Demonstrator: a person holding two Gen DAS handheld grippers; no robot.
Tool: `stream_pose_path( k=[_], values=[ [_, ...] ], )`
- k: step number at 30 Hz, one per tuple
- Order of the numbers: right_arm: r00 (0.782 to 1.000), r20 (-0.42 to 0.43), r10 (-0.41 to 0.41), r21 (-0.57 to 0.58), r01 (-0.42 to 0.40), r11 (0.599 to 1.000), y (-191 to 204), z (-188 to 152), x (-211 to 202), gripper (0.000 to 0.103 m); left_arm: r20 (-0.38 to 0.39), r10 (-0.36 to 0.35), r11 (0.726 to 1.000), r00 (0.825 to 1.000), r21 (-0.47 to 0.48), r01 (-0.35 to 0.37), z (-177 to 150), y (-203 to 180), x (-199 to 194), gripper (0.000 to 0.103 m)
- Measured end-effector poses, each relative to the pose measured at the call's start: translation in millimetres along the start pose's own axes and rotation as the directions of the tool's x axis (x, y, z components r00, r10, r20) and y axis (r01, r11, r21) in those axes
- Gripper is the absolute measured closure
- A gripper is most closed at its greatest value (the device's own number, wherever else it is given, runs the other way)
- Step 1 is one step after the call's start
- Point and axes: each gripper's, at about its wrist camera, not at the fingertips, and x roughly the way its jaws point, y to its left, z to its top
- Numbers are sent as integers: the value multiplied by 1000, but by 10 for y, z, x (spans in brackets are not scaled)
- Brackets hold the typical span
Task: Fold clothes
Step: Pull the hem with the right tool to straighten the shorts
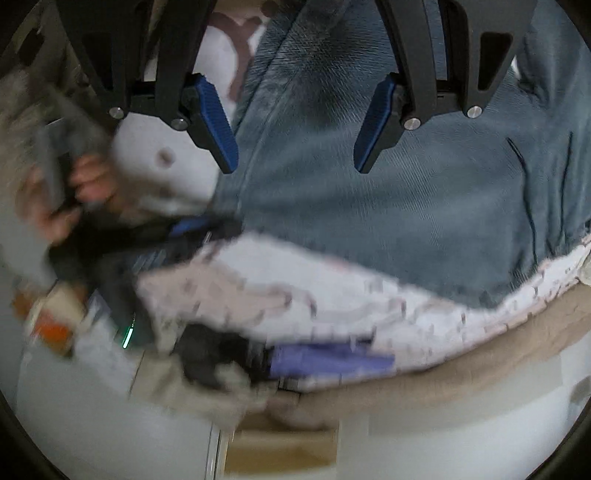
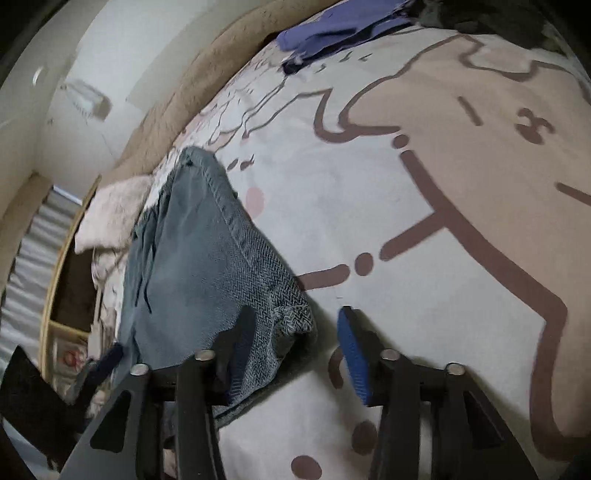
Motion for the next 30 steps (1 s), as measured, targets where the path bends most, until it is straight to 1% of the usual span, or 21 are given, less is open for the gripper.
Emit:
stream_pose_path(
  k=[1,2,3,4,5,7,9,10,13,15,16,20,23,26,28,30],
  values=[
    [1000,-13,0,-11,-1,1000,7,3,28,73,-37,-1,1000,999,-16,1,-61,26,103,38],
    [1000,-23,7,-17,-8,1000,5,1,43,80,-66,-12,999,998,-39,9,-129,67,174,39],
    [999,-33,15,-23,-16,1000,0,-3,55,83,-63,-22,998,998,-55,19,-190,101,196,39],
    [999,-33,34,-25,-35,999,13,5,40,84,-50,-25,998,998,-53,22,-217,111,180,38],
    [998,-32,55,-26,-56,998,29,15,19,88,-45,-24,999,999,-43,22,-223,109,163,38],
    [995,-27,100,-32,-100,994,96,41,-50,89,-39,-33,998,999,-53,31,-199,112,117,38],
    [990,-26,142,-43,-143,989,217,83,-146,89,14,-78,994,997,-80,79,-120,97,-19,38],
    [987,-31,159,-50,-160,986,283,109,-188,89,49,-81,994,996,-66,84,-69,44,-80,38],
    [980,-50,192,-71,-195,978,454,158,-269,89,135,-56,998,989,14,55,72,-176,-201,38],
    [975,-76,208,-95,-215,972,584,165,-276,89,167,-42,997,985,75,30,114,-317,-224,38],
    [973,-89,215,-105,-224,969,648,165,-270,89,177,-33,996,984,90,17,136,-354,-221,38],
    [964,-137,228,-173,-250,953,937,142,-272,90,205,22,996,979,84,-40,219,-371,-192,38],
    [961,-165,220,-205,-252,946,1053,106,-279,89,232,68,994,970,66,-86,230,-332,-208,38],
    [959,-192,210,-220,-251,943,1122,58,-255,90,265,100,991,959,60,-120,215,-294,-239,39],
    [957,-207,203,-220,-248,944,1138,27,-224,90,297,102,991,949,55,-123,194,-281,-316,45],
    [953,-222,205,-211,-253,944,1151,-1,-199,90,319,102,990,942,59,-127,193,-279,-353,49]
  ],
)
